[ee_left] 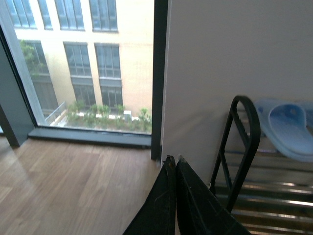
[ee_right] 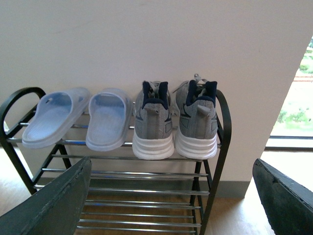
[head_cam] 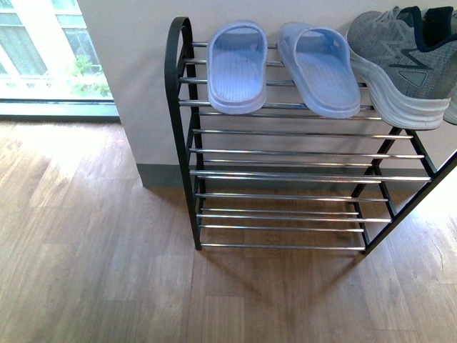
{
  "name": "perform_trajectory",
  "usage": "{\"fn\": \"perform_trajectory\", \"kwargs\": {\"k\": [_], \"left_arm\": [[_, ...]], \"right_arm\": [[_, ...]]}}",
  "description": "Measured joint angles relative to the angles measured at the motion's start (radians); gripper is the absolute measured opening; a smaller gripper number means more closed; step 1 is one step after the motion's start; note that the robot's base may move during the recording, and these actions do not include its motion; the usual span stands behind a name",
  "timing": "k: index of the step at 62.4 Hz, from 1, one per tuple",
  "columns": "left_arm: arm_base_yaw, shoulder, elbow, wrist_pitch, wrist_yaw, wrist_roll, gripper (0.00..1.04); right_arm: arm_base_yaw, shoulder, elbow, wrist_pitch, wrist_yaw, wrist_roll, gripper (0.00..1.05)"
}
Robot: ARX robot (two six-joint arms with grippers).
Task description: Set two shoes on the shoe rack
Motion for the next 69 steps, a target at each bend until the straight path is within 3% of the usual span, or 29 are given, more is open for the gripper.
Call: {"fn": "perform_trajectory", "kwargs": {"k": [8,10,41,69], "left_arm": [[0.001,-0.004,0.0,-0.007,-0.001,0.0,0.01],[0.001,-0.005,0.0,-0.007,0.0,0.0,0.05],[0.001,-0.005,0.0,-0.007,0.0,0.0,0.96],[0.001,-0.005,0.0,-0.007,0.0,0.002,0.95]], "right_arm": [[0.0,0.0,0.0,0.0,-0.002,0.0,0.96],[0.0,0.0,0.0,0.0,-0.002,0.0,0.96],[0.0,0.0,0.0,0.0,-0.002,0.0,0.96],[0.0,0.0,0.0,0.0,-0.002,0.0,0.96]]}}
